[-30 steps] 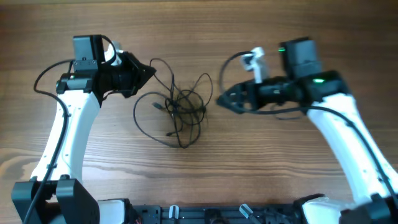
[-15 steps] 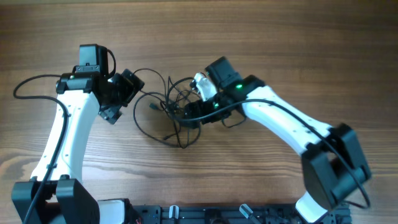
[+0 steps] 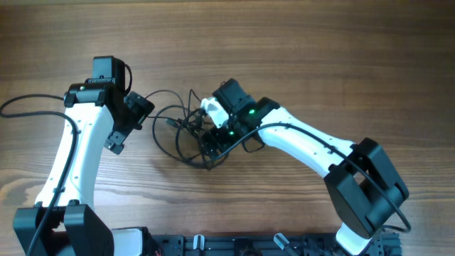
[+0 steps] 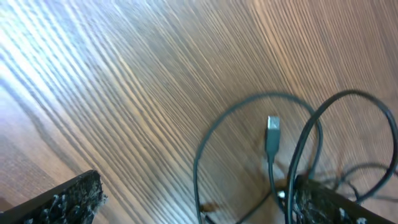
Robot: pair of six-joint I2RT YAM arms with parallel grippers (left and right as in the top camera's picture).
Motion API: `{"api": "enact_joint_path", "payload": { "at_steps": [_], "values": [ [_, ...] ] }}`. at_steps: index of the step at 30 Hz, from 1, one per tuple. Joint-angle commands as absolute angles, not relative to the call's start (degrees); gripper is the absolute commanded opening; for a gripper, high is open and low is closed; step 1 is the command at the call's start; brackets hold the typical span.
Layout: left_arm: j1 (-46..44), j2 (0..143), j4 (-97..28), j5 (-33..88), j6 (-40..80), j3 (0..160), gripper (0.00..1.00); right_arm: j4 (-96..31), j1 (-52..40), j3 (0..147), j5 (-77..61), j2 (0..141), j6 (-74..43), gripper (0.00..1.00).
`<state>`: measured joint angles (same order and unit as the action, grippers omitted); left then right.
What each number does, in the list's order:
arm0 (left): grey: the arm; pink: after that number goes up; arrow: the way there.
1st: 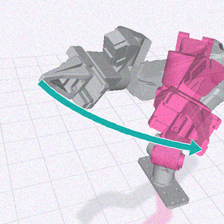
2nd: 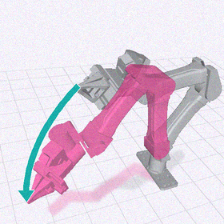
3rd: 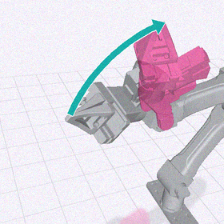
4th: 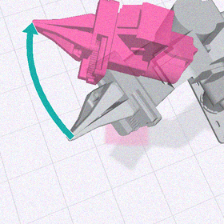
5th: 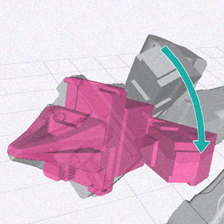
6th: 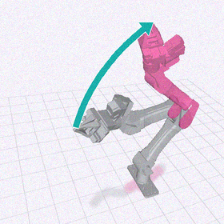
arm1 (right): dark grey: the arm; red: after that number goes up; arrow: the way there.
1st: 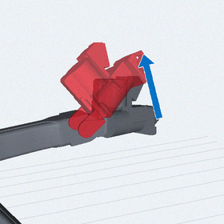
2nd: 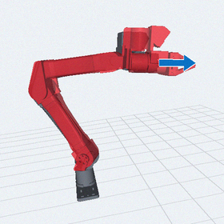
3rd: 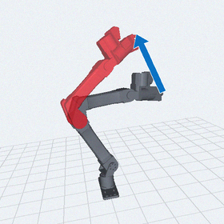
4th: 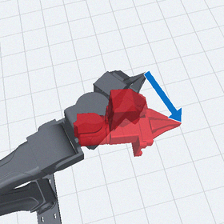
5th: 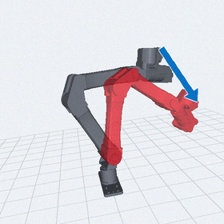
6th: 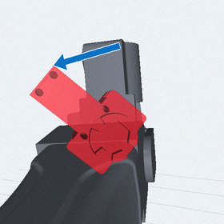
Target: Untangle cables
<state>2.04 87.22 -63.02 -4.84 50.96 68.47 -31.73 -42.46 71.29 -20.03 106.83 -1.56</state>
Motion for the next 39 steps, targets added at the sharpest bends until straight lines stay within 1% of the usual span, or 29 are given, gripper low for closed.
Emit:
{"api": "enact_joint_path", "payload": {
  "at_steps": [1,3,4,6,7,8,9,12,15,18,21,22,25,27,29,32,33,34,35,37,38,39],
  "values": [
    [2.15,87.02,-64.07,-8.47,54.92,68.49,1.0,-31.05,-44.12,70.78,-16.27,108.29,1.54,0.83],
    [2.15,87.02,-64.16,-8.45,54.94,68.47,1.0,-30.85,-44.49,70.78,-16.27,108.49,1.48,0.79],
    [2.15,87.02,-64.12,-8.43,54.96,68.47,1.0,-30.5,-44.71,70.78,-16.27,108.9,1.43,0.78],
    [2.15,87.02,-64.1,-8.45,54.92,68.49,1.0,-29.93,-44.95,70.78,-16.25,110.08,1.48,0.71],
    [2.15,87.02,-64.14,-8.45,54.87,68.49,1.0,-29.85,-44.95,70.78,-16.27,110.43,1.39,0.59],
    [2.15,87.02,-64.16,-8.45,54.85,68.49,1.0,-29.93,-44.95,70.78,-16.29,110.72,0.99,0.16],
    [2.15,87.02,-64.16,-8.43,54.52,68.49,1.0,-30.13,-44.95,70.83,-16.29,110.72,-1.1,0.04],
    [2.15,87.02,-64.14,-8.45,54.48,68.49,1.0,-31.88,-44.93,72.47,-16.84,109.69,-7.75,0.04],
    [2.13,87.02,-64.14,-8.38,54.46,68.47,1.0,-36.21,-44.93,76.93,-19.49,106.21,-9.15,0.04],
    [2.13,87.02,-63.9,-5.54,51.99,68.47,1.0,-40.56,-44.93,82.04,-20.58,100.79,-9.13,0.04],
    [2.13,87.02,-61.71,6.92,39.94,68.49,0.98,-41.56,-44.66,86.19,-19.03,94.41,-8.97,0.04],
    [2.15,87.02,-60.45,14.0,33.12,68.49,0.98,-41.12,-44.58,86.54,-18.44,92.64,-8.99,0.04],
    [2.15,87.0,-58.02,29.26,20.62,68.49,0.97,-41.5,-44.56,86.54,-19.07,88.79,-9.78,0.04],
    [2.15,87.0,-56.6,35.05,17.96,68.49,0.97,-41.56,-44.49,86.54,-24.73,87.5,-10.46,0.04],
    [2.15,87.0,-55.4,36.97,18.0,68.49,0.97,-40.82,-44.38,86.54,-30.7,86.65,-8.88,0.04],
    [2.13,87.0,-54.61,39.62,17.96,68.49,0.95,-39.92,-44.18,86.54,-31.31,85.73,-9.17,0.04],
    [2.13,87.0,-54.68,39.48,17.91,68.49,0.95,-39.35,-44.03,86.54,-29.52,85.6,-9.3,0.04],
    [2.15,87.0,-54.87,38.98,17.96,68.49,0.95,-39.22,-43.81,86.63,-24.14,85.6,-11.86,0.06],
    [2.15,87.0,-54.98,38.44,18.02,68.49,0.95,-40.29,-43.66,86.7,-14.61,85.6,-17.32,0.04],
    [2.13,87.0,-55.33,37.98,18.44,68.49,0.95,-44.36,-43.46,86.7,4.56,85.6,-29.95,0.04],
    [2.13,87.0,-55.7,38.11,18.44,68.49,0.95,-45.93,-43.35,86.7,8.4,85.6,-32.73,0.04],
    [2.13,87.0,-56.21,38.06,18.41,68.49,0.95,-46.28,-43.24,86.7,7.86,85.56,-31.97,0.04]
  ]
}}
